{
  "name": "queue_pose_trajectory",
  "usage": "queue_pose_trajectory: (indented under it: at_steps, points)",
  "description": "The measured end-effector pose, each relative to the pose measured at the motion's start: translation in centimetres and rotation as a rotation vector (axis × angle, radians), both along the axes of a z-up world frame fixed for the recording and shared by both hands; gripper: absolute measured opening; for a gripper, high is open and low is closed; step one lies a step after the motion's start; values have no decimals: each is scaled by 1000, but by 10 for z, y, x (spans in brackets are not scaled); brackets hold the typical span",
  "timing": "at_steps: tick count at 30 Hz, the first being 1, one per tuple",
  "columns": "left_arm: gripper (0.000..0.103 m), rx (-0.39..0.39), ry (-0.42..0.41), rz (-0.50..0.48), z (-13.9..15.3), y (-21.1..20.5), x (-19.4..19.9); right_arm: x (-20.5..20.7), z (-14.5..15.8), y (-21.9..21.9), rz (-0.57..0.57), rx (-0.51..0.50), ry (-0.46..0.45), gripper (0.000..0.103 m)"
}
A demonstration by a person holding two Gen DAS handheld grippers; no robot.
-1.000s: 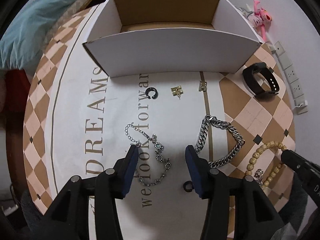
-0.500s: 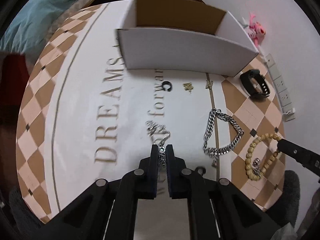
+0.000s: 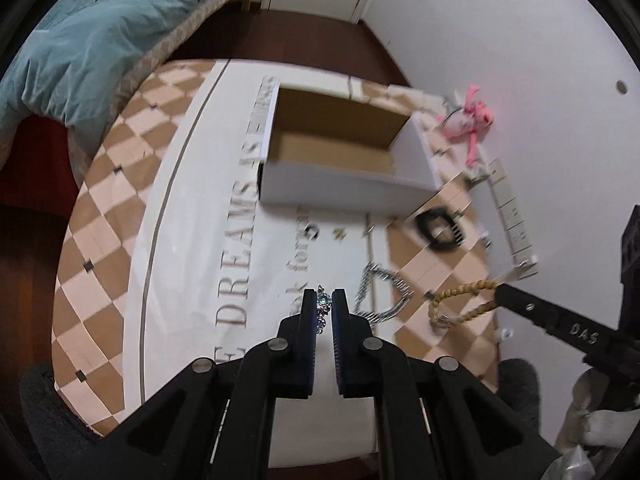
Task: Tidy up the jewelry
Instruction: 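Carry both items into the white box and open both tools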
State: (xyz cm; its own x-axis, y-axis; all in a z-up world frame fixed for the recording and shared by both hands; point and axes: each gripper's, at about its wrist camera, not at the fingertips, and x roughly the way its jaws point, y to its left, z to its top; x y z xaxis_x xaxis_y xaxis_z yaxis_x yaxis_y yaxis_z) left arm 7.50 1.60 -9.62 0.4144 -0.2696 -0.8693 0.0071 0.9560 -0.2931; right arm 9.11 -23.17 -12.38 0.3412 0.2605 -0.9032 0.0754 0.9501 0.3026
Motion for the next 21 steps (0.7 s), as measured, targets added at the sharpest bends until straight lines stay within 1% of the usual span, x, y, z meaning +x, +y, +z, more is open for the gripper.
queue_pose_trajectory:
  at_steps: [5,7,10,13,15,17,21]
  points:
    - [5,-57,-70,-3,40,0,14,9,36,7,37,33,-63,9]
    - [5,-85,-111,-8,62,1,23,18,52,11,55,45,-91,9]
    - [5,-93,-166,-22,88,-1,43,37,75,19,85,57,-137,9]
    - [5,-79,-202,-37,104,-3,70,64,93,30,110,34,-180,9]
    - [5,-78,-202,-39,105,-2,90,85,98,38,125,16,-189,9]
    - [5,-70,-183,-42,101,-1,110,107,99,46,135,11,-181,9]
    - [5,-71,-117,-48,78,3,143,150,88,59,144,-1,-137,9]
